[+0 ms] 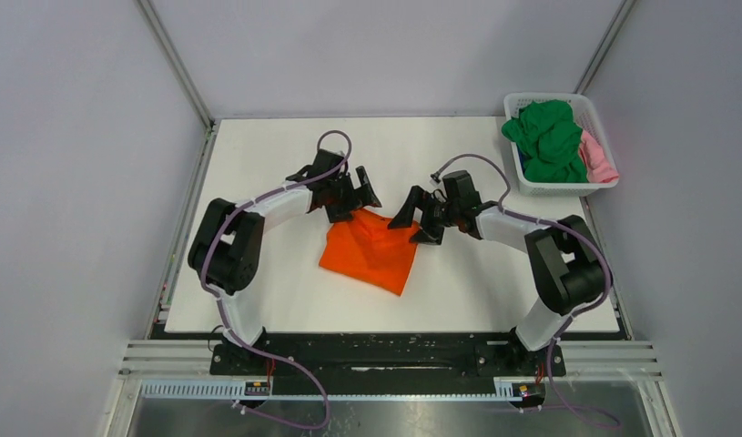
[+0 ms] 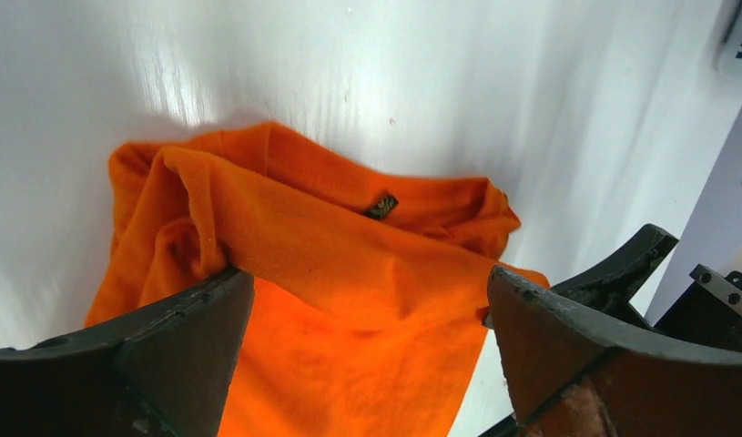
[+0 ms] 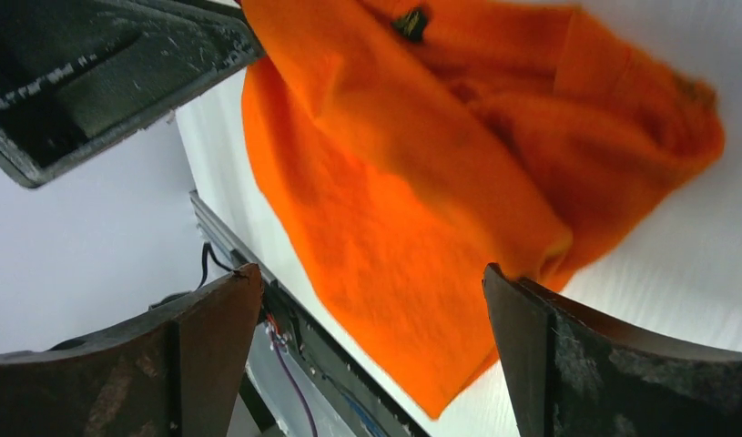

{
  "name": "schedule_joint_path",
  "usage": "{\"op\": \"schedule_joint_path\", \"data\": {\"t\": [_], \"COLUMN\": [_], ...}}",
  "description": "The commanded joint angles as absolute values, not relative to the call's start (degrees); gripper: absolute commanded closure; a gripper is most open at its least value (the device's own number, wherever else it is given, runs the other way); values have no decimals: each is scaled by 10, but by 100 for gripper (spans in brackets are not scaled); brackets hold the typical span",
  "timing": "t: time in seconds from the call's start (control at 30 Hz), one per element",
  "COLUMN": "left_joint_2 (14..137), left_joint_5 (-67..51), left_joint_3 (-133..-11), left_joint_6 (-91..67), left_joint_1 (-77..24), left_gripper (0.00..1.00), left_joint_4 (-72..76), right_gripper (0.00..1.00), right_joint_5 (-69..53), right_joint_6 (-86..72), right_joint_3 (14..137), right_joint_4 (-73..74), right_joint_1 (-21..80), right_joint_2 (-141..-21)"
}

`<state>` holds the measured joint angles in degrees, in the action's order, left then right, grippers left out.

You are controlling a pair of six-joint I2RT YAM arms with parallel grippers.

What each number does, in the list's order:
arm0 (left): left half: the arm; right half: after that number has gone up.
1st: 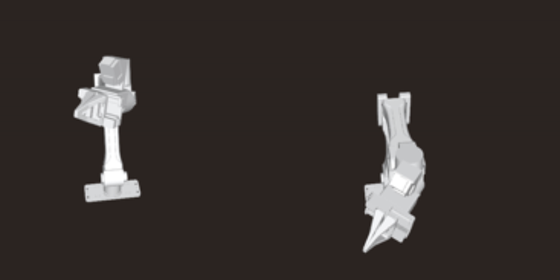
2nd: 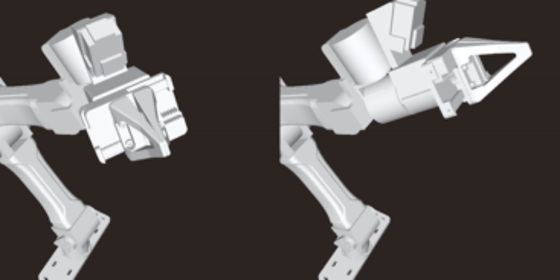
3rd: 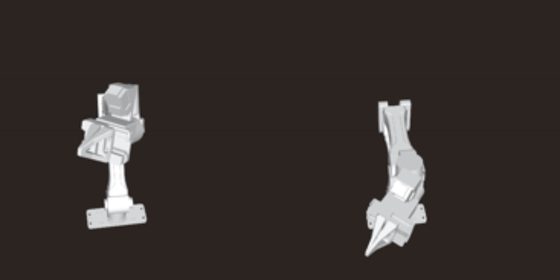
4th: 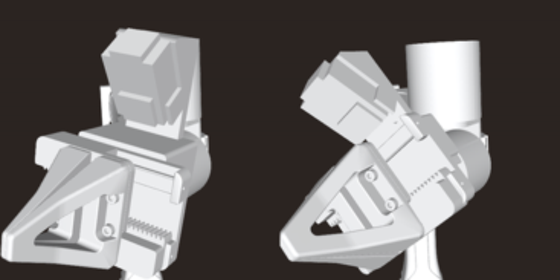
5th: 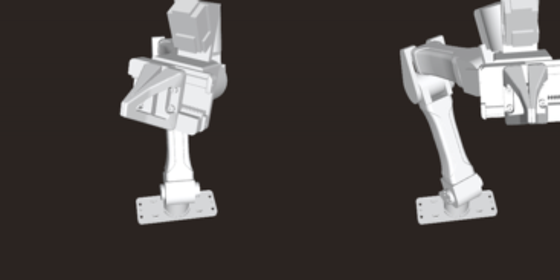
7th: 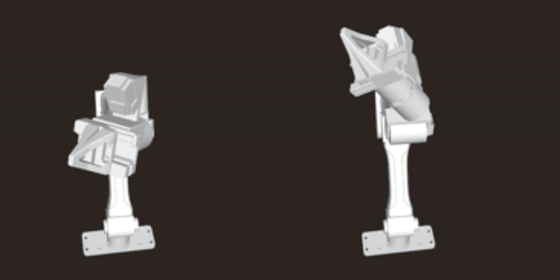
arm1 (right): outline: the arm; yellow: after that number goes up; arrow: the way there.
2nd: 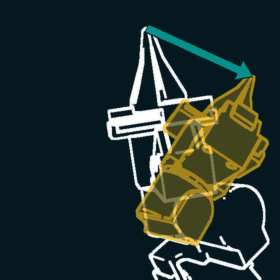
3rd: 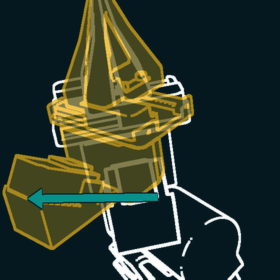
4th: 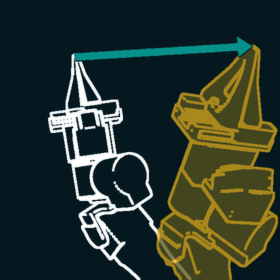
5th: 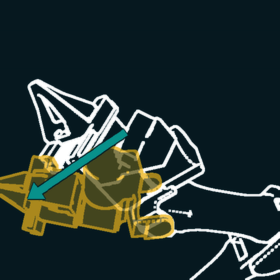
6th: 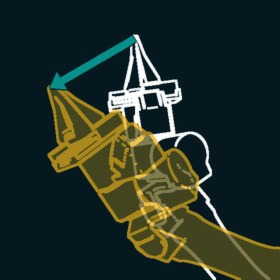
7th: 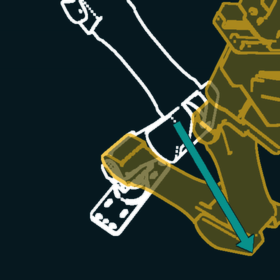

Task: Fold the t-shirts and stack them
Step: Smooth out wrinkles on the folded tshirt

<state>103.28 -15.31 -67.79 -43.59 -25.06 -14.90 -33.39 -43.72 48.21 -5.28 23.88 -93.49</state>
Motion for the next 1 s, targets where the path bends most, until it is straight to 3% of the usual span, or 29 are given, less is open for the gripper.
{"op": "schedule_joint_path", "data": {"t": [0.0, 0.3, 0.53, 0.77, 0.97], "left_joint_2": [1078, 1113, 1084, 933, 783], "left_joint_5": [-159, -115, -125, -130, -64], "left_joint_3": [-734, -689, -633, -639, -551], "left_joint_6": [-441, -456, -458, -442, -446], "left_joint_1": [-237, -198, -186, -194, -217], "left_gripper": [1, 1, 1, 1, 1], "left_joint_4": [-137, -159, -148, -182, -218], "right_gripper": [1, 0, 1, 0, 1], "right_joint_5": [-303, -166, -178, -141, -77], "right_joint_6": [-438, -462, -448, -387, -398], "right_joint_3": [555, 566, 568, 599, 478], "right_joint_4": [-64, -4, 24, 89, 91], "right_joint_1": [243, 224, 219, 219, 219], "right_joint_2": [-998, -1071, -1065, -911, -712]}}
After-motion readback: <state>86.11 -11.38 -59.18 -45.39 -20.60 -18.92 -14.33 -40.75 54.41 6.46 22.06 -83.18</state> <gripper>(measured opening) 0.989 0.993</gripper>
